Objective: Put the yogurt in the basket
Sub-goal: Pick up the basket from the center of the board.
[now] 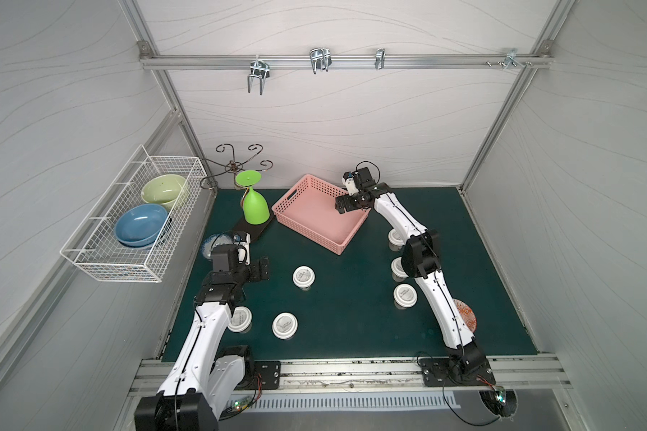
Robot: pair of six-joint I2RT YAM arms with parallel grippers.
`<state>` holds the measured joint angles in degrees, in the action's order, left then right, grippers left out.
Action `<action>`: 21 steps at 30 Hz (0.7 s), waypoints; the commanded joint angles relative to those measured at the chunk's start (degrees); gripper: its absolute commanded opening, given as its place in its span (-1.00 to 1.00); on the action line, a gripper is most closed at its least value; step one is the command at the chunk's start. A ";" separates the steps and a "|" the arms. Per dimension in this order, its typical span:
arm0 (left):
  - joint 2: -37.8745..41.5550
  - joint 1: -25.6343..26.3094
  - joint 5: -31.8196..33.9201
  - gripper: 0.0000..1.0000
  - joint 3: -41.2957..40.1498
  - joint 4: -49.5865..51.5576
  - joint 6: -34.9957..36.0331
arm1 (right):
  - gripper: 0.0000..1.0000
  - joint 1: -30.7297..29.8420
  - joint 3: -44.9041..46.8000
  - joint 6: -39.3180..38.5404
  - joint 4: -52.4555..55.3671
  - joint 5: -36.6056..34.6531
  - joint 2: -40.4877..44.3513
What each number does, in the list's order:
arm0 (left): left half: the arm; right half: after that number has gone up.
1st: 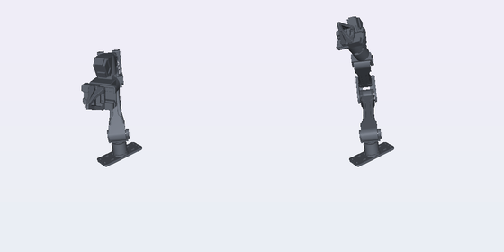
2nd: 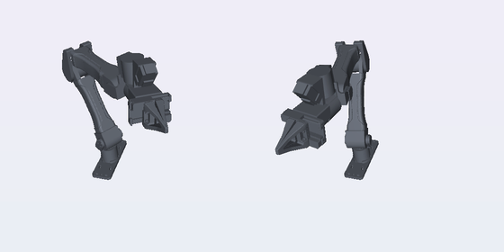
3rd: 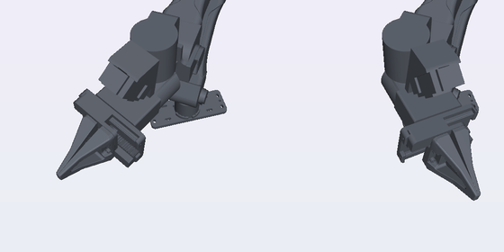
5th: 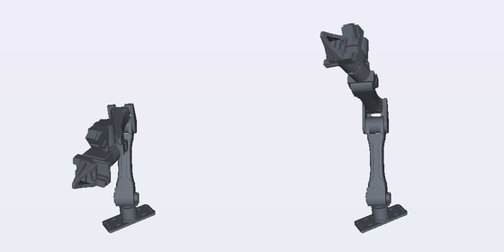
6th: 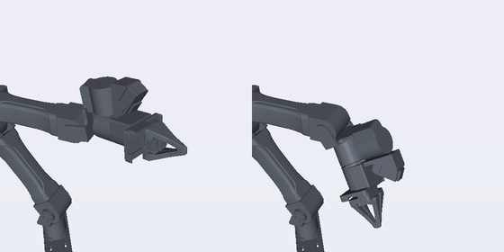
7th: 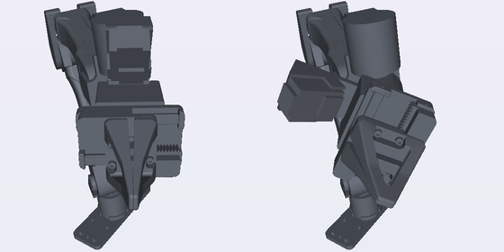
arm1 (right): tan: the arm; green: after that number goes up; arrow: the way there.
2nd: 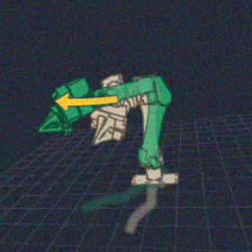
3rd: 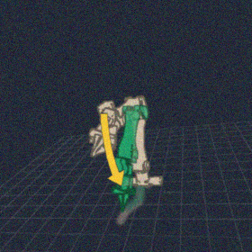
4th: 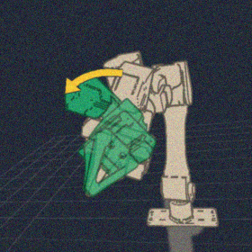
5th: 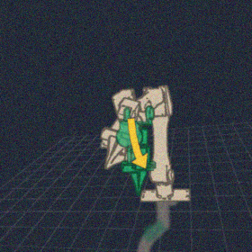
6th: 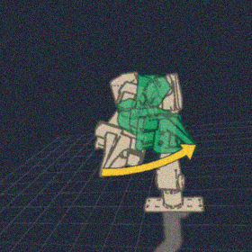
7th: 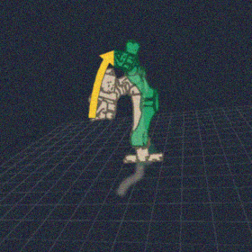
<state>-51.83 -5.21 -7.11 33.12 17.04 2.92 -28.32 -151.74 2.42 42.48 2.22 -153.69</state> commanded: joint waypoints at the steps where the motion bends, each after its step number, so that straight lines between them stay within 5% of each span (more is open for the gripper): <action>1: 0.68 -0.30 -0.74 0.99 0.28 -2.35 -0.11 | 0.98 1.34 0.39 -0.60 -2.52 -2.80 6.41; 21: -1.09 -3.28 -1.39 0.98 0.45 -2.54 -1.05 | 0.97 2.66 -1.35 4.10 -6.07 1.12 -0.58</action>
<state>-52.82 -8.01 -7.70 33.12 16.93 2.35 -25.10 -153.27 6.61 35.64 2.20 -153.51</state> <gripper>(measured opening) 0.992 0.985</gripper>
